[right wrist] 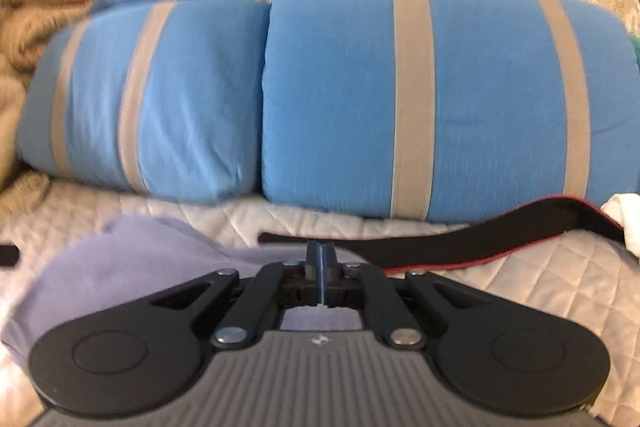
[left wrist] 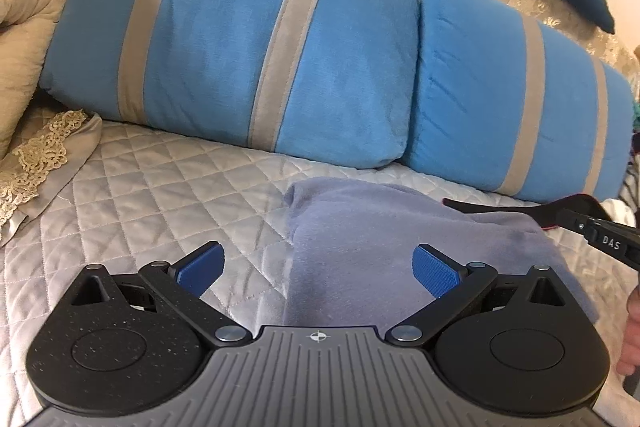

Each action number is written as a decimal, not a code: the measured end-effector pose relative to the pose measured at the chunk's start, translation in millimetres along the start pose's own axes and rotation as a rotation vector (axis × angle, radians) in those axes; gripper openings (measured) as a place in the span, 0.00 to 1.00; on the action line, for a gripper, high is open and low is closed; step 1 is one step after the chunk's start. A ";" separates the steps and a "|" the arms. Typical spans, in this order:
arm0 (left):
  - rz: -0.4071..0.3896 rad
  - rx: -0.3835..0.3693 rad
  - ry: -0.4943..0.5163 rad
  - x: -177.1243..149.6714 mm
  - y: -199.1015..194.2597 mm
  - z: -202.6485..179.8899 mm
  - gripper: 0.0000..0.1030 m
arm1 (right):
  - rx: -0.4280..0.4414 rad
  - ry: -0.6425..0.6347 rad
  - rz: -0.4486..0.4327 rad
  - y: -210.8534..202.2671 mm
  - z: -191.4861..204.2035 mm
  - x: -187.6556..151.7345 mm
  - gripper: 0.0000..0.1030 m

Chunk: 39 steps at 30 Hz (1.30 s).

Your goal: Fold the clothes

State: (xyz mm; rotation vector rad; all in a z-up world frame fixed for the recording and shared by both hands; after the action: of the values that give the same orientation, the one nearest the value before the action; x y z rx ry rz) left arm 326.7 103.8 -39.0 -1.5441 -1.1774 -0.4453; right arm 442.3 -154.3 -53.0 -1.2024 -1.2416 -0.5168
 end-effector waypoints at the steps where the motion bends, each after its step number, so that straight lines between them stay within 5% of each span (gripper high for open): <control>1: -0.003 -0.009 0.004 0.1 -4.5 -1.0 1.00 | 0.007 0.000 0.000 -7.4 0.3 1.3 0.00; 4: -0.019 -0.024 0.035 -4.8 -21.7 -5.7 1.00 | 0.009 -0.022 0.010 -31.7 5.0 -0.5 0.00; 11: 0.015 -0.088 0.078 -39.1 -62.6 -16.0 1.00 | 0.023 -0.046 0.017 -106.0 37.2 -28.7 0.98; 16: 0.032 -0.128 0.094 -70.2 -88.3 -17.7 1.00 | 0.009 -0.015 0.065 -149.5 59.1 -65.7 1.00; 28: 0.107 0.000 0.153 -153.6 -110.6 5.4 1.00 | -0.003 -0.017 0.189 -196.1 110.3 -148.4 1.00; 39: 0.046 0.067 0.177 -168.1 -114.8 6.0 1.00 | -0.060 0.000 0.153 -198.6 113.3 -154.8 1.00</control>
State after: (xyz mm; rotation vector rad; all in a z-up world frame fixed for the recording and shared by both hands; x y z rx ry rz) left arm 153.9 25.4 -112.9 -1.4407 -1.0091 -0.4969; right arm 176.7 -167.5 -127.2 -1.3359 -1.1302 -0.4438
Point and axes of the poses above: each gripper's, at about its wrist camera, not at the fingertips, and y roughly the way its jaws point, z to its left, x to its top, the point moved 9 cm from there along y, roughly the way its jaws point, and after that the axes turned 14 degrees about -y, right-handed, at the moved point
